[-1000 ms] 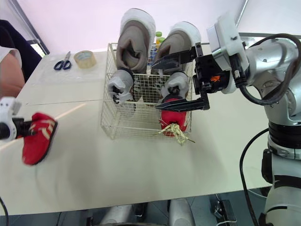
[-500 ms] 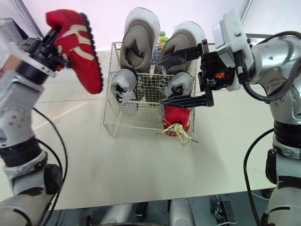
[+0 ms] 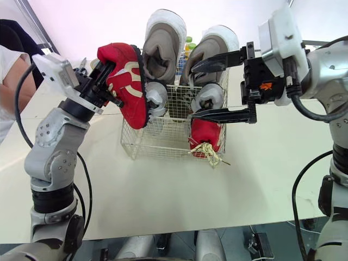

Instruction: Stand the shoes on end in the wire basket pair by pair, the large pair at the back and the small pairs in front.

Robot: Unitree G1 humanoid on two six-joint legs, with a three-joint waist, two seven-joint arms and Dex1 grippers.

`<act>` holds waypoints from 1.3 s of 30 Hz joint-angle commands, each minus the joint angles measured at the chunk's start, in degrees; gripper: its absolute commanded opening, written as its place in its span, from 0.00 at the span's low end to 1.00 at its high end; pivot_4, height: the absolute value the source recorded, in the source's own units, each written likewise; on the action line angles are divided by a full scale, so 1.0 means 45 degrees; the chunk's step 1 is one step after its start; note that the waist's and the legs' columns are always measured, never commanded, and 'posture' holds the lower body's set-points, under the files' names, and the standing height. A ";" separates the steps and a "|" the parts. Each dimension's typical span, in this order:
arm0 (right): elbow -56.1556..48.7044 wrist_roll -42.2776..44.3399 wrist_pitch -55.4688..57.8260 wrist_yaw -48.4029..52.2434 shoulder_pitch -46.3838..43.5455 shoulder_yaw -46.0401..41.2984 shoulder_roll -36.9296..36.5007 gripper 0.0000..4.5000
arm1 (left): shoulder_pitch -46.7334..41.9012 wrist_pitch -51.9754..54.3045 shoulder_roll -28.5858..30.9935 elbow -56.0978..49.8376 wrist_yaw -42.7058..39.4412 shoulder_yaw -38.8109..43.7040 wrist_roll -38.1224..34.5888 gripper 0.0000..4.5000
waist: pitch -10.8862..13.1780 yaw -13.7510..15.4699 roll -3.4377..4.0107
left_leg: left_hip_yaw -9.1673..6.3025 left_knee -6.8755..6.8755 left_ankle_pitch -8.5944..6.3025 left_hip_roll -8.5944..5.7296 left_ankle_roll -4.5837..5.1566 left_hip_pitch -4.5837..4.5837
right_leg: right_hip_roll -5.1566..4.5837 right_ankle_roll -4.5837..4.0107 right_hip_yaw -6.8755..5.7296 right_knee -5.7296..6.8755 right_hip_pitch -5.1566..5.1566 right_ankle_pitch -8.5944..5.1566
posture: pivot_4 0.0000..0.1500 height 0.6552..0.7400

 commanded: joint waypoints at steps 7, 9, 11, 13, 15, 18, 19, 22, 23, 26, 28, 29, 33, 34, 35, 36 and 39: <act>-0.0317 0.0309 0.0310 -0.0159 -0.0378 -0.0458 -0.0450 1.00 | 0.2178 -0.3037 -0.0923 0.0564 0.0098 -0.1312 0.1972 0.01 | -0.0026 0.0005 0.0022 | -0.0001 0.0005 -0.0003 0.0001 0.0004 0.0003 | -0.0001 -0.0002 -0.0005 -0.0007 0.0014 0.0000 | 1.00 1.00; -0.0314 0.0320 0.0362 -0.0159 -0.0471 -0.0390 -0.0455 1.00 | 0.2511 -0.4096 -0.1242 0.1118 0.0109 -0.1554 0.2513 0.01 | -0.0031 0.0007 0.0020 | 0.0001 0.0005 -0.0005 0.0001 0.0008 0.0012 | -0.0003 -0.0003 -0.0005 -0.0013 0.0026 -0.0001 | 1.00 1.00; -0.0280 0.0314 0.0386 -0.0114 -0.0542 -0.0341 -0.0501 1.00 | 0.2879 -0.4925 -0.1564 0.1628 0.0165 -0.1809 0.2879 0.01 | -0.0035 0.0010 0.0028 | 0.0001 0.0005 -0.0006 0.0001 0.0008 0.0044 | -0.0003 -0.0010 -0.0006 -0.0012 0.0056 -0.0004 | 1.00 1.00; -0.0237 0.0299 0.0437 -0.0074 -0.0663 -0.0278 -0.0548 1.00 | 0.3298 -0.5571 -0.1795 0.1972 0.0229 -0.2000 0.3176 0.01 | -0.0061 0.0001 0.0062 | -0.0004 0.0003 -0.0012 0.0005 0.0015 0.0110 | -0.0005 -0.0055 -0.0016 -0.0043 0.0141 -0.0031 | 1.00 1.00; -0.0217 0.0329 0.0529 -0.0042 -0.0795 -0.0233 -0.0589 1.00 | 0.3689 -0.6165 -0.1859 0.2194 0.0213 -0.2183 0.3519 0.01 | -0.0128 -0.0008 0.0133 | -0.0016 -0.0018 -0.0017 0.0014 0.0023 0.0147 | 0.0007 -0.0057 -0.0030 -0.0139 0.0216 -0.0033 | 1.00 1.00; -0.0189 0.0315 0.0602 0.0038 -0.0924 -0.0182 -0.0691 1.00 | 0.4415 -0.6566 -0.1907 0.2375 0.0335 -0.2352 0.3853 0.01 | -0.0139 -0.0011 0.0138 | -0.0013 -0.0018 -0.0030 0.0012 0.0044 0.0160 | 0.0005 -0.0056 -0.0027 -0.0172 0.0235 -0.0033 | 1.00 1.00; -0.0193 0.0315 0.0627 0.0039 -0.0955 -0.0172 -0.0705 1.00 | 0.4609 -0.6601 -0.1954 0.2346 0.0436 -0.2349 0.3896 0.01 | -0.0142 -0.0009 0.0144 | -0.0013 -0.0018 -0.0030 0.0013 0.0045 0.0160 | 0.0005 -0.0056 -0.0028 -0.0176 0.0229 -0.0033 | 1.00 1.00; -0.0223 0.0339 0.0689 0.0074 -0.0969 -0.0201 -0.0744 1.00 | 0.5171 -0.6633 -0.2041 0.2086 0.0747 -0.2551 0.4343 0.01 | -0.0144 0.0001 0.0148 | -0.0017 -0.0025 -0.0030 0.0014 0.0045 0.0149 | 0.0006 -0.0056 -0.0031 -0.0176 0.0222 -0.0033 | 1.00 1.00; -0.0223 0.0342 0.0709 0.0072 -0.0984 -0.0197 -0.0741 1.00 | 0.5299 -0.6758 -0.2042 0.2095 0.0839 -0.2638 0.4575 0.01 | -0.0145 0.0001 0.0148 | -0.0016 -0.0025 -0.0030 0.0013 0.0045 0.0149 | 0.0005 -0.0055 -0.0031 -0.0176 0.0220 -0.0033 | 1.00 1.00; -0.0203 0.0271 0.0661 0.0089 -0.0977 -0.0159 -0.0724 1.00 | 0.5688 -0.7018 -0.2041 0.2377 0.0888 -0.3044 0.5007 0.01 | -0.0145 0.0002 0.0150 | -0.0015 -0.0027 -0.0033 0.0013 0.0050 0.0138 | 0.0004 -0.0054 -0.0030 -0.0185 0.0213 -0.0033 | 1.00 1.00; -0.0176 0.0272 0.0658 0.0104 -0.0991 -0.0158 -0.0716 1.00 | 0.5781 -0.7153 -0.1981 0.2558 0.0897 -0.3151 0.5205 0.01 | -0.0145 0.0004 0.0149 | -0.0015 -0.0027 -0.0034 0.0013 0.0051 0.0137 | 0.0004 -0.0054 -0.0031 -0.0186 0.0208 -0.0033 | 1.00 1.00; -0.0150 0.0275 0.0648 0.0133 -0.0986 -0.0171 -0.0726 1.00 | 0.5822 -0.7186 -0.1899 0.2628 0.0879 -0.3173 0.5299 0.01 | -0.0146 0.0012 0.0151 | -0.0016 -0.0027 -0.0034 0.0013 0.0051 0.0136 | 0.0004 -0.0054 -0.0031 -0.0186 0.0208 -0.0033 | 1.00 1.00; -0.0063 0.0173 0.0499 0.0227 -0.0871 -0.0158 -0.0707 1.00 | 0.6131 -0.7262 -0.1655 0.2671 0.0831 -0.3010 0.5239 0.18 | -0.0147 0.0005 0.0152 | -0.0016 -0.0027 -0.0037 0.0013 0.0054 0.0135 | 0.0004 -0.0053 -0.0032 -0.0191 0.0205 -0.0034 | 1.00 1.00; -0.0060 0.0154 0.0476 0.0233 -0.0842 -0.0154 -0.0688 1.00 | 0.6227 -0.7326 -0.1588 0.2649 0.0832 -0.2967 0.5237 0.25 | -0.0149 0.0005 0.0155 | -0.0016 -0.0031 -0.0038 0.0013 0.0056 0.0134 | 0.0004 -0.0053 -0.0032 -0.0195 0.0205 -0.0035 | 1.00 1.00; -0.0059 0.0133 0.0452 0.0237 -0.0816 -0.0152 -0.0674 1.00 | 0.6306 -0.7379 -0.1527 0.2593 0.0858 -0.2938 0.5270 0.34 | -0.0147 -0.0001 0.0155 | -0.0015 -0.0037 -0.0038 0.0013 0.0057 0.0134 | 0.0004 -0.0052 -0.0032 -0.0198 0.0203 -0.0035 | 1.00 1.00; -0.0061 0.0117 0.0434 0.0235 -0.0790 -0.0152 -0.0660 1.00 | 0.6395 -0.7357 -0.1483 0.2491 0.0871 -0.2920 0.5243 0.45 | -0.0146 -0.0007 0.0154 | -0.0015 -0.0038 -0.0038 0.0013 0.0057 0.0120 | 0.0004 -0.0052 -0.0031 -0.0196 0.0198 -0.0035 | 1.00 1.00; -0.0179 0.0113 0.0380 0.0191 -0.0475 -0.0284 -0.0644 1.00 | 0.7024 -0.7227 -0.1189 0.1785 0.0792 -0.2811 0.5209 0.75 | -0.0145 0.0011 0.0154 | -0.0018 -0.0038 -0.0038 0.0013 0.0056 0.0098 | 0.0005 -0.0052 -0.0035 -0.0190 0.0174 -0.0034 | 1.00 1.00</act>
